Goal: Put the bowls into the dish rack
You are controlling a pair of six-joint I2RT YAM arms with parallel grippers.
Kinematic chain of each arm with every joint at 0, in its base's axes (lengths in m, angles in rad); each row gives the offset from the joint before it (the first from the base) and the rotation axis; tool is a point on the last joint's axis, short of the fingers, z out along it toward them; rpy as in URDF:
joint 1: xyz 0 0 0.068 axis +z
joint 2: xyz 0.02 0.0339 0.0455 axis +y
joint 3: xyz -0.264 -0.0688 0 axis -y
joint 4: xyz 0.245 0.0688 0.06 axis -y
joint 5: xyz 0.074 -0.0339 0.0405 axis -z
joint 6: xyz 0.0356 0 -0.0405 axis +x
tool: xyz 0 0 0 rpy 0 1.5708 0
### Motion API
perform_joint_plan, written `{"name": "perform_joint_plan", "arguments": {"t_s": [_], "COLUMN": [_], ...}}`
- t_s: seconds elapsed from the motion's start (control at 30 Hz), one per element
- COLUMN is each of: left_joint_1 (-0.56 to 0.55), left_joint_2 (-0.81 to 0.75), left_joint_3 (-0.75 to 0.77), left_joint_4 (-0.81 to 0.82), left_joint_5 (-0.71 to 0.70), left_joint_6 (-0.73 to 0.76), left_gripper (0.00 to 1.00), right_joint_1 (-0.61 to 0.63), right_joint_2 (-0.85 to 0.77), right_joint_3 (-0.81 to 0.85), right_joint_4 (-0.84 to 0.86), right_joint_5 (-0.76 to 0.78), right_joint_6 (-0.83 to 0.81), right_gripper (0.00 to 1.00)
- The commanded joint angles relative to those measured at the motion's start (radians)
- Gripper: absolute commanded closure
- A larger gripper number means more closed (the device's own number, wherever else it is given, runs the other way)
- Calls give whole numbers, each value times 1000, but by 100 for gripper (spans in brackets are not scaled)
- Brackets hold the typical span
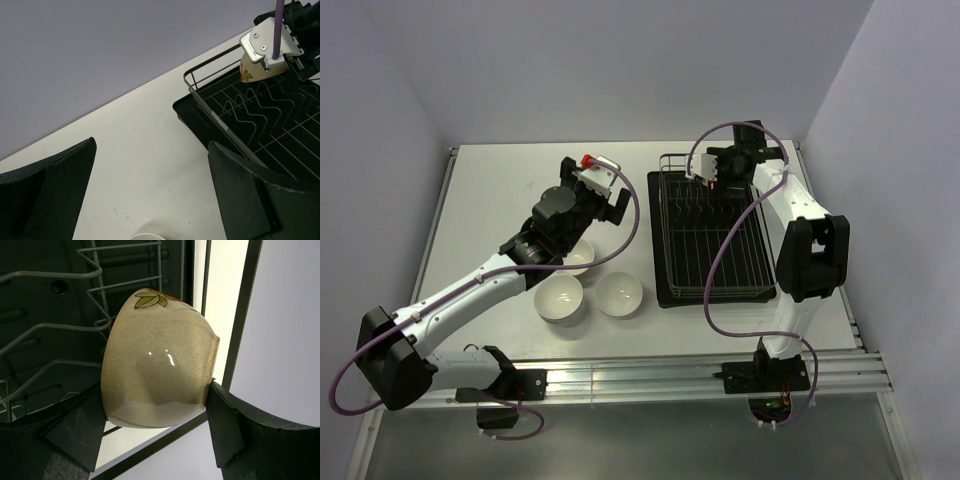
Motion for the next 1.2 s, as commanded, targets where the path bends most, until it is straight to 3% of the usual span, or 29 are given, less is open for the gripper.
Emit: {"name": "perform_joint_plan", "arguments": {"t_s": [0.0, 0.53, 0.87, 1.03, 1.17], "left_joint_1": [6, 7, 7, 7, 7], "left_joint_2": [4, 21, 29, 32, 33], "left_joint_3": [44, 57, 66, 70, 75], "left_joint_4": [3, -6, -14, -17, -23], "left_joint_5": [9, 18, 18, 15, 15], "left_joint_6": [-12, -11, -5, 0, -2], "left_gripper": [1, 0, 1, 0, 0], "right_joint_1": [-14, -17, -17, -15, -17], "right_joint_2": [-3, 20, 21, 9, 1], "right_joint_3": [18, 24, 15, -10, -25], "right_joint_4": [60, 28, 19, 27, 36], "right_joint_5": [7, 65, 91, 99, 105], "right_joint_6": [-19, -20, -40, -56, -57], "right_gripper": [100, 98, 61, 53, 37]}}
